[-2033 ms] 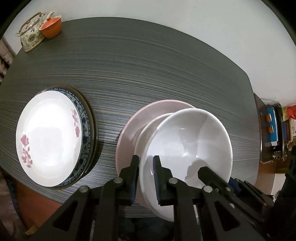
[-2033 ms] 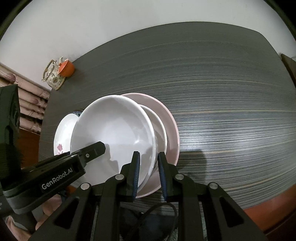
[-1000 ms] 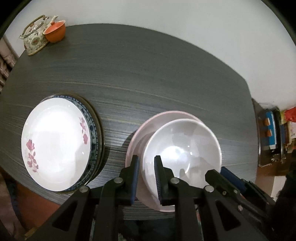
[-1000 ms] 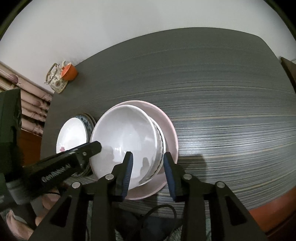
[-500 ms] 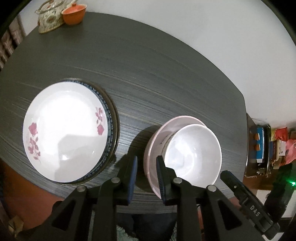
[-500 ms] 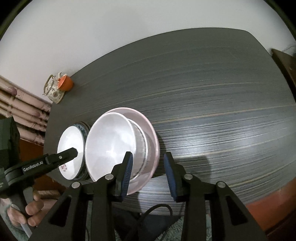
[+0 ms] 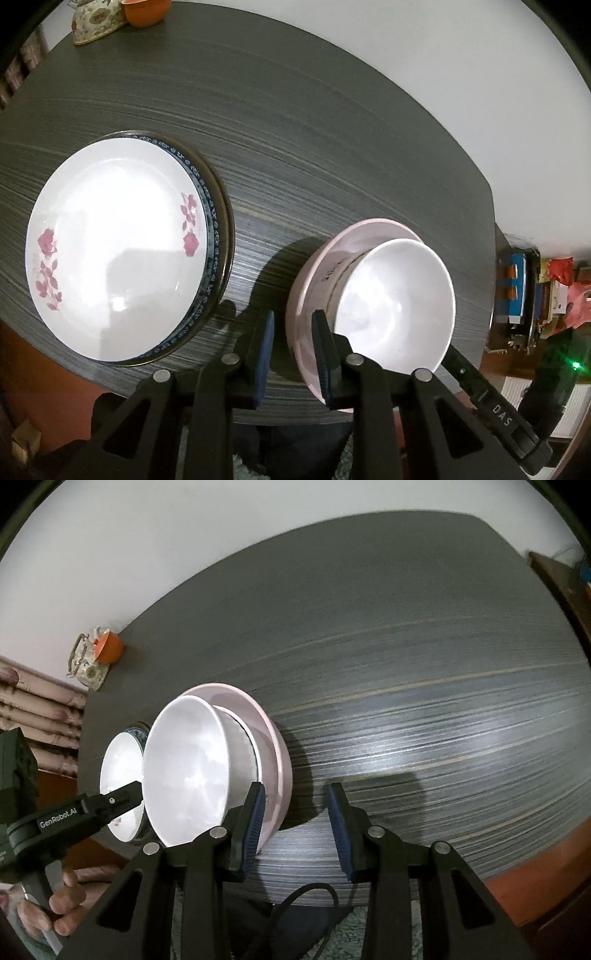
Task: Organize plates and bowls
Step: 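Grasp the rims of the nested bowl stack with both grippers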
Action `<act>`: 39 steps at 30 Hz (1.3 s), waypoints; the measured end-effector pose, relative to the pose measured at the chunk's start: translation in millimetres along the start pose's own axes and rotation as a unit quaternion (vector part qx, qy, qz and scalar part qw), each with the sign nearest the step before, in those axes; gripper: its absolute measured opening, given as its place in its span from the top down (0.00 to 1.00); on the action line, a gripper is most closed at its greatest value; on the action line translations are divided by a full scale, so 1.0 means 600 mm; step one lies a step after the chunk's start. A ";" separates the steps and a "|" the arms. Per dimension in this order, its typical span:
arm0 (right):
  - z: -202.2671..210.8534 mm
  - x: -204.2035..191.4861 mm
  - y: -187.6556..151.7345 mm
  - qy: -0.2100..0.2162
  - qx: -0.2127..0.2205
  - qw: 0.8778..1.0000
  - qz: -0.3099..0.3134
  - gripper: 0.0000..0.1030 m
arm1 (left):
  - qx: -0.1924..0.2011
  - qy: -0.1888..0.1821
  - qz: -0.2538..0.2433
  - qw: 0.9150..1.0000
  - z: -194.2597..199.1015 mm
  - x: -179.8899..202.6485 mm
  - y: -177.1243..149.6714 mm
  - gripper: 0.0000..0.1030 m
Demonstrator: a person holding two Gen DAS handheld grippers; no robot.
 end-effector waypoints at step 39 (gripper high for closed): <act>-0.071 -0.024 -0.018 -0.040 -0.043 0.998 0.038 0.81 | -0.020 0.035 -0.016 0.999 -0.059 0.012 -0.011 0.82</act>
Point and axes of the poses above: each gripper's, at about its wrist camera, not at the fingertips, and z roughly against the way its jaws point, x to its right, y to its top, the point moved 10 cm from there along -z, roughly the way its jaws point, and after that the axes turned 11 degrees about x, right-handed, at the moved point
